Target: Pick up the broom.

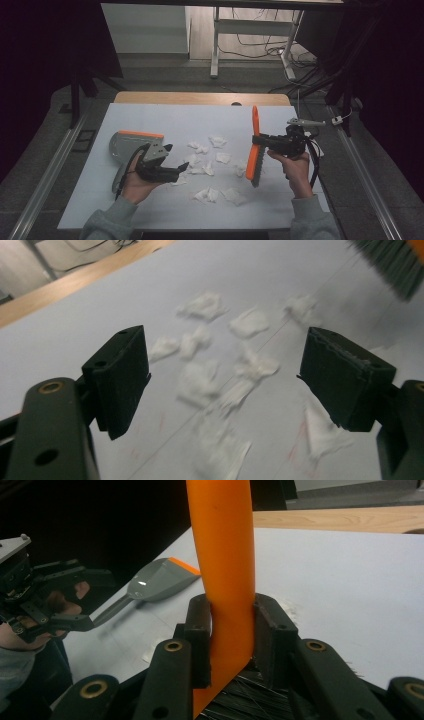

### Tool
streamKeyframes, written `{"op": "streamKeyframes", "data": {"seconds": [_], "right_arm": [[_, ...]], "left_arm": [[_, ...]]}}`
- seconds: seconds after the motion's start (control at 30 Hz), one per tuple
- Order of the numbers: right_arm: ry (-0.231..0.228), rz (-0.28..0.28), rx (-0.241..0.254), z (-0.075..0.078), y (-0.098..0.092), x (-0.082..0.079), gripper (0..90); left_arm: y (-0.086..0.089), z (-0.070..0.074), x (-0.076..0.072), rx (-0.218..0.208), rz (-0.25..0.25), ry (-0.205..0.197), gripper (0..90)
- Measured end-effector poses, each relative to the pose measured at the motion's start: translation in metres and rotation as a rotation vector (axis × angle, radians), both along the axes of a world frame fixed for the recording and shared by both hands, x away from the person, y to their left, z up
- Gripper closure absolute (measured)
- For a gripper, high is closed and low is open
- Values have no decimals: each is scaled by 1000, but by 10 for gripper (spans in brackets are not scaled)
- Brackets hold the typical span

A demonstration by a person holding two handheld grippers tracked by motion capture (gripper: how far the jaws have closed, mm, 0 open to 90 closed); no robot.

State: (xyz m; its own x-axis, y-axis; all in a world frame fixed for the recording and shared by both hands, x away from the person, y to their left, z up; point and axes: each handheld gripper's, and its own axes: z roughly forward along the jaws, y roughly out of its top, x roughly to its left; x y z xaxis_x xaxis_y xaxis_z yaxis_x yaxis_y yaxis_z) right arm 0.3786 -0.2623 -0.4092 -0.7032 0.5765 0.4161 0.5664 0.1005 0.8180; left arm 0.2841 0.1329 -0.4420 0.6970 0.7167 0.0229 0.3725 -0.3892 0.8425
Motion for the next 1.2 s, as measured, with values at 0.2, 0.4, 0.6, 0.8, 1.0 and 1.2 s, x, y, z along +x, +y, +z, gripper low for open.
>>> {"op": "streamKeyframes", "data": {"seconds": [0.2, 0.4, 0.6, 0.8, 1.0, 1.2], "right_arm": [[-45, -21, 17, 2, 5, -4, 713], [-43, -46, 50, -4, 15, -2, 712], [-45, -77, 59, -10, 27, -8, 713], [-44, -105, 95, -18, 39, -12, 712], [-49, -120, 108, -23, 51, -17, 712], [-51, -155, 141, -29, 59, -23, 711]], "left_arm": [[-16, 1, 6, -11, -29, 6, 208], [-24, -4, 5, -15, -56, 14, 209], [-41, -11, -5, -23, -109, 20, 218], [-64, -19, -10, -31, -139, 16, 233], [-92, -33, -13, -6, -160, 12, 245], [-107, -40, -6, -61, -138, 1, 275]]}}
